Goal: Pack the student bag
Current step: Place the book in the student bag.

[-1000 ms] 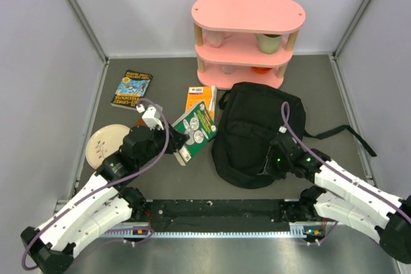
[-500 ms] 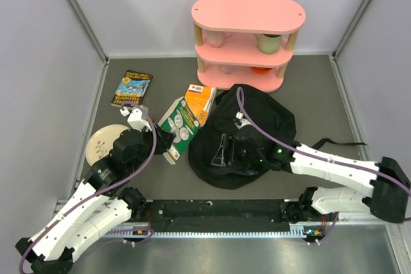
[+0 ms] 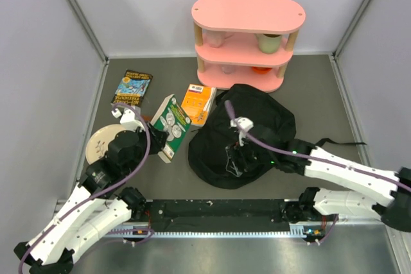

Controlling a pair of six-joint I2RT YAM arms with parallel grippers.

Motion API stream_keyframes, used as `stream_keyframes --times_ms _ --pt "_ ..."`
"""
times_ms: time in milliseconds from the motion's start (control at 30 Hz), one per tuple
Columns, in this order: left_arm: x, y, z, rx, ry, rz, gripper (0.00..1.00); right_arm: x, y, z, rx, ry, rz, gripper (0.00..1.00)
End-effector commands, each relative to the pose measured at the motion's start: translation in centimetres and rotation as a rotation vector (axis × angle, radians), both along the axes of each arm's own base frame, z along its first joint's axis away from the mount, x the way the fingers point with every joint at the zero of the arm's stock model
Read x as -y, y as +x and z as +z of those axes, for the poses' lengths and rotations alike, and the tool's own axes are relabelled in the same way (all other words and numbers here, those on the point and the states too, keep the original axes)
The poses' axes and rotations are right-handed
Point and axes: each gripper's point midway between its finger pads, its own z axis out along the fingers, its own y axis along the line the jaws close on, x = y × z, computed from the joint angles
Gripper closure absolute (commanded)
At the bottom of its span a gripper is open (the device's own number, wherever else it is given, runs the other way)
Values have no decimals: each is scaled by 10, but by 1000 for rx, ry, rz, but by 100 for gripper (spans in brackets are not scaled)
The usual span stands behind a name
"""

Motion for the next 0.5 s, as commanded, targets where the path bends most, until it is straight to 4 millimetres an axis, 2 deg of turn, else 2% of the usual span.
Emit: stream_keyframes --times_ms 0,100,133,267,467 --pt "7 6 45 110 -101 -6 100 -8 0 -22 22 -142 155 31" --pt "11 6 40 97 -107 -22 100 -21 3 -32 34 -134 202 34" --pt "12 6 39 94 -108 -26 100 -29 7 -30 63 -111 218 37" --pt "17 7 37 82 -109 -39 100 -38 6 -42 35 -129 266 50" --pt "17 7 32 74 -102 -38 100 -43 -11 -66 -60 -139 334 55"
